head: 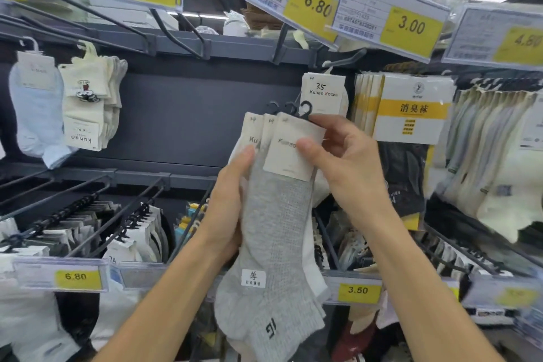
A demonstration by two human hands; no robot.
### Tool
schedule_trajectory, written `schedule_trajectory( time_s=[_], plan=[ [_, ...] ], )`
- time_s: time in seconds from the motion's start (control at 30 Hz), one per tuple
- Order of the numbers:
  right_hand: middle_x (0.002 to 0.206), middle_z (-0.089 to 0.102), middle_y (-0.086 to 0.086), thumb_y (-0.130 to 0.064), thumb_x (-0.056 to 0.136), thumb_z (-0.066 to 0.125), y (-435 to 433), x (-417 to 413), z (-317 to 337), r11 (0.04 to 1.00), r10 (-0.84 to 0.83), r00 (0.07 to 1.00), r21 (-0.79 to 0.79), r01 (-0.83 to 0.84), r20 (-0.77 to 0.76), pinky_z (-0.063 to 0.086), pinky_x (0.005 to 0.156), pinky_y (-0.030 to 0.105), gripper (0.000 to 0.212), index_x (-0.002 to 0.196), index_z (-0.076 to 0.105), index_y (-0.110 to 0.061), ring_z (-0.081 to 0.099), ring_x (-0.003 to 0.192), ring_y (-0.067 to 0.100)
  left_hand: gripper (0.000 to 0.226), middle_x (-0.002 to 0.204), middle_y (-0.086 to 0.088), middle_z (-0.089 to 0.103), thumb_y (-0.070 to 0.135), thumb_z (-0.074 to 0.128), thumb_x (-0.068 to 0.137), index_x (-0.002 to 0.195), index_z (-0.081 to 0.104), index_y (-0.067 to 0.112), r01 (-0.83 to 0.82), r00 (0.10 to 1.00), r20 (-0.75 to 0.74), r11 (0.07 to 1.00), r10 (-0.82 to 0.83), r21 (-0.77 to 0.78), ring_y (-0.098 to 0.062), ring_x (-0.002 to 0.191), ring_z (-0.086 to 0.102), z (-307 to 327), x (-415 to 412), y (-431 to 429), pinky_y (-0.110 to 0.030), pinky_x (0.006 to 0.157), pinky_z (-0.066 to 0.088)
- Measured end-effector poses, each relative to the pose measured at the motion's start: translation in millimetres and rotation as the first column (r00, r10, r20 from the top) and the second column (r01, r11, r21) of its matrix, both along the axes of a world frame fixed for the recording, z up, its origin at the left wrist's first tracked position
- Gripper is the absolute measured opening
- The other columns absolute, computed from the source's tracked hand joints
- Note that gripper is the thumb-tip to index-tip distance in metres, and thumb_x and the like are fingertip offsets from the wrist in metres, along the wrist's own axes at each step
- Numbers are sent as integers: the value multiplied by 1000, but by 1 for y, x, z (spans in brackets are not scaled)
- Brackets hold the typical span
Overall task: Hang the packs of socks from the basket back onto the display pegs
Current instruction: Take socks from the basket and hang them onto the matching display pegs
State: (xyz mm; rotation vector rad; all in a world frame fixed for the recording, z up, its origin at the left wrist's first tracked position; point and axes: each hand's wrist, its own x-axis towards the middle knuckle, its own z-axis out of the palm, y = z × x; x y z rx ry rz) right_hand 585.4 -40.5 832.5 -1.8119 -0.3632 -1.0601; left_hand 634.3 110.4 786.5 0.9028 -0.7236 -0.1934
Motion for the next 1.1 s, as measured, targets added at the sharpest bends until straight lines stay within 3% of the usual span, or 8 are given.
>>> schedule_trajectory(
  time_s=[0.2, 0.4, 0.5, 0.6, 0.7, 0.87, 1.0, 1.1],
  plan=[
    [95, 76, -14, 0, 81, 75, -10, 3, -1, 976, 133, 991, 173, -134, 19, 57, 79, 21, 35, 100, 67, -29, 71, 94, 5, 39, 122, -16, 72, 32, 51, 99, 126, 66, 8, -94, 995, -36, 992, 91, -89, -31, 113, 69, 2, -1, -1, -38, 88, 59],
    [94, 75, -17, -4, 85, 72, -3, 1, -3, 972, 211, 976, 114, -204, -51, 55, 73, 16, 35, 108, 61, -28, 71, 91, 2, 36, 118, -14, 73, 29, 60, 91, 121, 68, 12, -111, 994, -22, 989, 109, -101, -29, 108, 71, 2, 0, -1, -36, 84, 61],
    [96, 75, -11, -8, 85, 73, -4, 2, -2, 981, 157, 987, 120, -152, -35, 54, 73, 15, 33, 107, 60, -29, 70, 90, 2, 27, 112, -11, 76, 29, 66, 83, 107, 76, 21, -155, 988, -39, 986, 153, -67, -27, 103, 73, 0, 3, -2, -38, 83, 62],
    [105, 67, -10, -15, 89, 70, -16, 9, 5, 963, 3, 999, 267, -16, 50, 51, 73, 13, 29, 107, 57, -33, 65, 89, -5, 17, 100, -8, 79, 29, 67, 81, 91, 81, 26, -168, 984, -80, 981, 161, -93, -22, 88, 76, 0, 3, 0, -35, 72, 62],
    [107, 63, -12, -15, 92, 64, -31, 24, 20, 930, -140, 987, 351, 106, 73, 48, 69, 9, 29, 114, 52, -29, 62, 84, -11, 19, 100, -14, 78, 30, 66, 84, 94, 80, 22, -144, 989, -58, 986, 140, -84, -25, 80, 76, 0, 2, 1, -36, 69, 62],
    [113, 56, -8, -11, 91, 63, -40, 51, 45, 934, -287, 954, 250, 257, 90, 47, 82, 8, 35, 120, 48, -24, 56, 95, -5, 22, 104, -13, 78, 27, 60, 94, 99, 78, 17, -166, 984, -61, 986, 164, -19, -26, 72, 76, 0, 1, 0, -33, 55, 60],
    [127, 54, 5, -6, 94, 59, -42, 64, 47, 962, -255, 955, 136, 236, 153, 47, 102, 27, 43, 134, 44, -8, 56, 111, 9, 22, 106, -15, 77, 24, 57, 97, 102, 77, 19, -151, 987, -63, 988, 149, -17, -28, 74, 76, 0, 0, 2, -31, 52, 58],
    [134, 53, 14, -6, 96, 57, -45, 73, 43, 974, -226, 964, 34, 223, 142, 46, 105, 40, 45, 138, 42, -3, 55, 119, 21, 23, 107, -15, 76, 24, 56, 97, 102, 78, 19, -138, 989, -58, 990, 138, 0, -28, 74, 76, -1, -1, 3, -31, 52, 58]
  ],
)
